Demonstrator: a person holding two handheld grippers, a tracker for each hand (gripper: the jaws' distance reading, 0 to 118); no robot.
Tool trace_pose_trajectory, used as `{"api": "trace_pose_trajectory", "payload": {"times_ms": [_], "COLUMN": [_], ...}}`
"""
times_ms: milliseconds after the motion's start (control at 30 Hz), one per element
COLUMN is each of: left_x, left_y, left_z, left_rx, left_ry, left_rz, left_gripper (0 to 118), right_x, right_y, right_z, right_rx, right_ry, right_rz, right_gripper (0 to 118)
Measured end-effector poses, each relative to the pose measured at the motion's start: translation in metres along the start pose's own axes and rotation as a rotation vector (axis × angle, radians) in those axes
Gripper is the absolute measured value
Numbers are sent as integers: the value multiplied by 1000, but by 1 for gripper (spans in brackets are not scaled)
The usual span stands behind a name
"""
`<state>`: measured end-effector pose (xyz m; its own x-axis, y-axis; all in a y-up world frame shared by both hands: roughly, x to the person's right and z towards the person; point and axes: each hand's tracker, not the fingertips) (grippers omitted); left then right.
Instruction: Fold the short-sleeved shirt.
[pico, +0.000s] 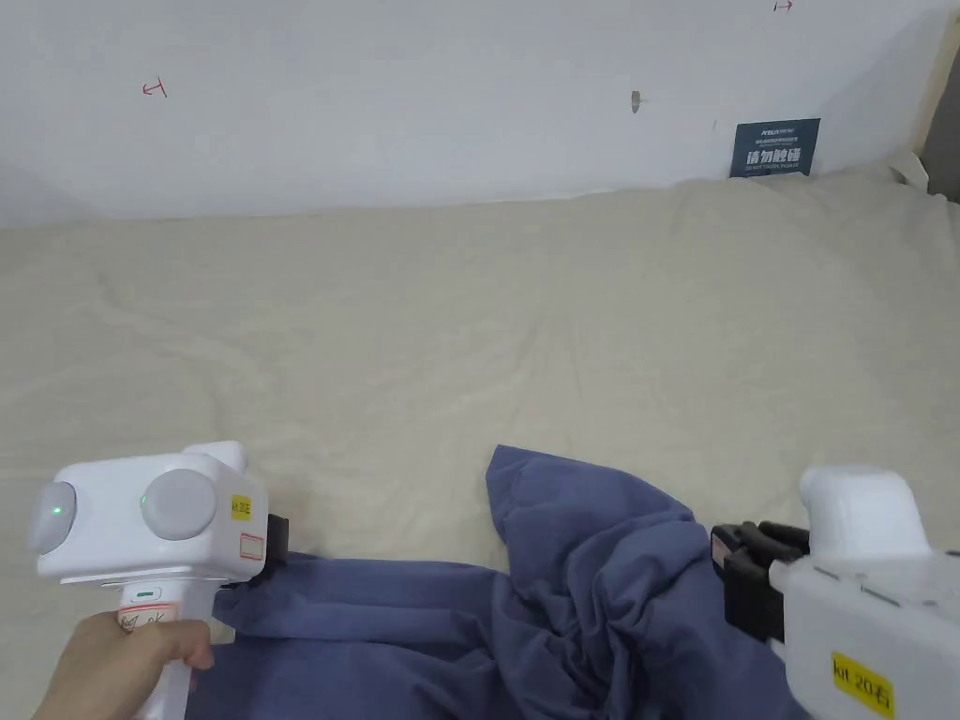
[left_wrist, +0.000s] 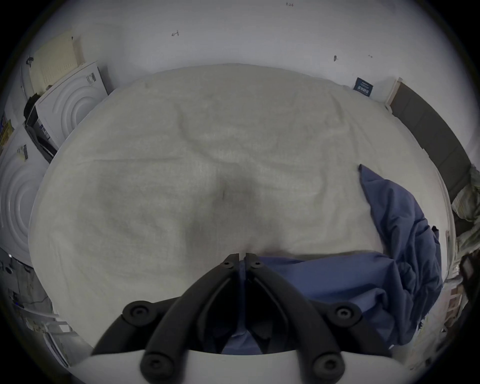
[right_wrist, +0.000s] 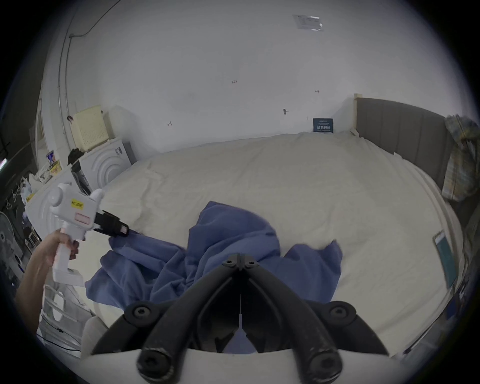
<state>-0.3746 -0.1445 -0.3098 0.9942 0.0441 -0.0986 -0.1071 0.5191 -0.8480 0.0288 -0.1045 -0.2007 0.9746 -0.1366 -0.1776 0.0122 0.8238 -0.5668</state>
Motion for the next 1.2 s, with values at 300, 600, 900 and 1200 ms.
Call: {"api": "trace_pose_trajectory", "payload": {"times_ms": [300,600,900,1200], "left_x": [3,-4,-9,-15], "left_y": [4,3,0,16], "left_z": [10,3,4,53], "left_rx": [40,32,13,95], "left_ry": [-1,-26,-22,3], "left_rz": [-27,-4,-6,9], "left_gripper": [4,4,4,4], "right_x": [30,45,33,45], "right_y": [63,72,61,118], "right_z": [-88,-202,-211,-148], "right_rx": [-235,-593,-649,-459], "right_ry": [128,49,88,126], "right_rz": [8,19,11,-42], "right_gripper": [92,91,6,6]}}
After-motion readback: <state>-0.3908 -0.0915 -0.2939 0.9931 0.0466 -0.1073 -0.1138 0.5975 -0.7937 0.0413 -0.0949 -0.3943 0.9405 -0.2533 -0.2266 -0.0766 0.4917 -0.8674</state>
